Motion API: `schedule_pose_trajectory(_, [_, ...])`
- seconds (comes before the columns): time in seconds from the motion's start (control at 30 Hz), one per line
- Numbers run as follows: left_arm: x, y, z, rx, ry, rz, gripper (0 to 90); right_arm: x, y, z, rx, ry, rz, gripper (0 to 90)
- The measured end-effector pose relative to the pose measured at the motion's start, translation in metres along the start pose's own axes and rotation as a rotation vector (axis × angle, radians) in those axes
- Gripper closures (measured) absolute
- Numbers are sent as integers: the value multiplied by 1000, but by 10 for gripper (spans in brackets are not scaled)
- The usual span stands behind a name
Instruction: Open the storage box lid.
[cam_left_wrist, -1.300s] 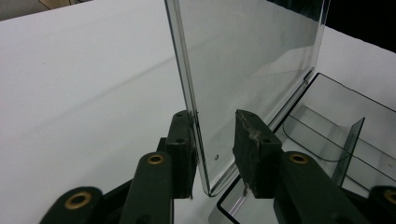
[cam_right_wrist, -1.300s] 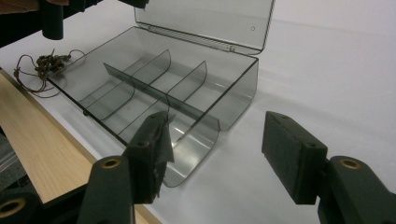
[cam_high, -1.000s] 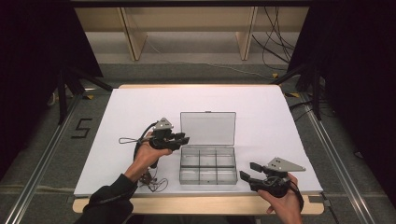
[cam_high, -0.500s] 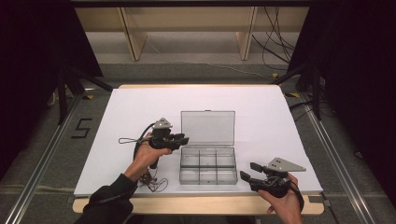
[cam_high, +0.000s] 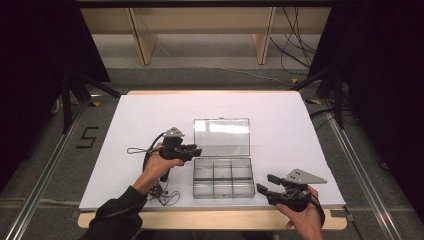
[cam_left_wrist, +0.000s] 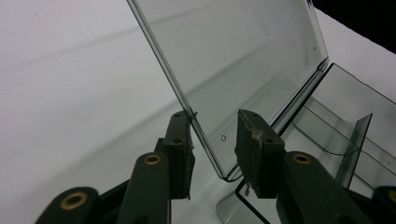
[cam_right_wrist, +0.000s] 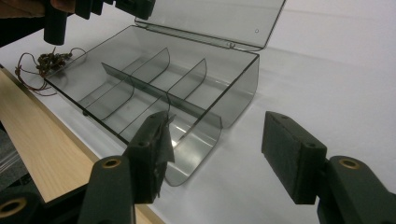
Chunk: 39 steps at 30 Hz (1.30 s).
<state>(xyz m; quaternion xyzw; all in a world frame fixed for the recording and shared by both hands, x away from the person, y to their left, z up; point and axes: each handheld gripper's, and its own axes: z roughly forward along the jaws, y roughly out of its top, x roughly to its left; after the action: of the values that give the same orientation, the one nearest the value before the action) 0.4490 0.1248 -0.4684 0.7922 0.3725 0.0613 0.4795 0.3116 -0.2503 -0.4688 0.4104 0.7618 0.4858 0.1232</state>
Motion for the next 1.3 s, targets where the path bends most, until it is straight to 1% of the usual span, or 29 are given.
schedule_pose_trajectory(0.03, [0, -1, 0, -3, 2, -1, 650, -1, 0, 2, -9, -20, -6, 427])
schedule_pose_trajectory(0.07, [0, -1, 1, -9, 5, -8, 647, -1, 0, 2, -9, -21, -6, 428])
schedule_pose_trajectory(0.13, [1, -1, 0, 9, -4, -28, 646, 0, 0, 0, -7, -2, -4, 428])
schedule_pose_trajectory(0.17, [1, -1, 1, 5, 1, -32, 644, 0, 0, 0, -7, 2, 0, 427])
schedule_pose_trajectory(0.2, [1, -1, 1, 6, -6, -35, 643, -1, -1, 2, -7, -18, -6, 427])
schedule_pose_trajectory(0.27, [1, -2, 1, 7, -6, -37, 641, 0, 0, 0, -6, -1, 3, 427])
schedule_pose_trajectory(0.3, [1, -1, 1, 9, -6, -40, 639, 0, 0, 2, -10, -20, -3, 427])
schedule_pose_trajectory(0.33, [2, -1, 1, 13, -8, -42, 636, 0, 0, 1, -11, -3, -3, 427])
schedule_pose_trajectory(0.37, [2, -1, 1, 18, -2, -47, 632, -1, 0, 2, -9, -20, -7, 427])
schedule_pose_trajectory(0.43, [2, -2, 1, 22, -4, -45, 622, 0, 0, 0, -7, -1, 4, 426])
schedule_pose_trajectory(0.53, [3, -2, 1, 20, -5, -52, 615, -2, 0, 1, -17, -22, -31, 427])
schedule_pose_trajectory(0.57, [3, -2, 1, 19, -3, -55, 614, -1, 0, 1, 0, -23, -12, 426])
schedule_pose_trajectory(0.63, [3, -3, 0, 24, 7, -67, 610, -1, 0, 0, 0, -1, 3, 426])
schedule_pose_trajectory(0.67, [4, -3, 0, 27, 9, -65, 606, 3, 0, -1, 3, -7, 45, 426])
schedule_pose_trajectory(0.7, [4, -3, -1, 28, 14, -63, 602, -1, 0, 0, -13, -16, -15, 426])
schedule_pose_trajectory(0.73, [4, -3, -1, 26, 25, -55, 605, -2, 0, 0, -11, -16, -17, 426])
schedule_pose_trajectory(0.77, [4, -3, -1, 23, 7, -58, 635, -2, 0, 0, -18, -11, -12, 426])
schedule_pose_trajectory(0.8, [3, -3, 0, 31, -1, -62, 628, 0, -1, 0, -17, -12, 9, 425])
schedule_pose_trajectory(0.87, [-1, -3, 2, 35, 25, -49, 618, 2, -1, 0, -3, 2, 35, 426])
schedule_pose_trajectory(0.93, [-3, -1, 2, 33, 42, -32, 627, 2, -1, 0, 0, 2, 35, 425])
schedule_pose_trajectory(1.0, [-3, -1, 1, 41, 36, -26, 623, -1, 0, -1, -8, -14, -11, 425])
schedule_pose_trajectory(1.07, [-2, -1, -1, 38, 49, -17, 624, -1, 0, -1, -8, -17, -16, 425])
schedule_pose_trajectory(1.1, [-2, -1, -1, 31, 45, -33, 624, -1, 0, -1, -4, -13, -10, 424])
schedule_pose_trajectory(1.13, [0, 0, -1, 29, 43, -35, 624, -1, 0, -1, -5, -8, -6, 424])
schedule_pose_trajectory(1.17, [0, 0, -2, 29, 44, -39, 624, -2, 0, -1, -11, -28, -24, 424])
schedule_pose_trajectory(1.2, [0, 0, -3, 28, 50, -36, 623, -1, 0, -1, -9, -15, -15, 424])
schedule_pose_trajectory(1.23, [1, 0, -5, 41, 40, -20, 623, 0, 0, 0, -2, 2, 7, 424])
schedule_pose_trajectory(1.27, [0, 1, -5, 23, 45, -35, 622, -1, 0, -1, 7, -3, 0, 423])
schedule_pose_trajectory(1.3, [0, 1, -7, 22, 48, -34, 621, -2, 0, 0, -15, -16, -11, 422])
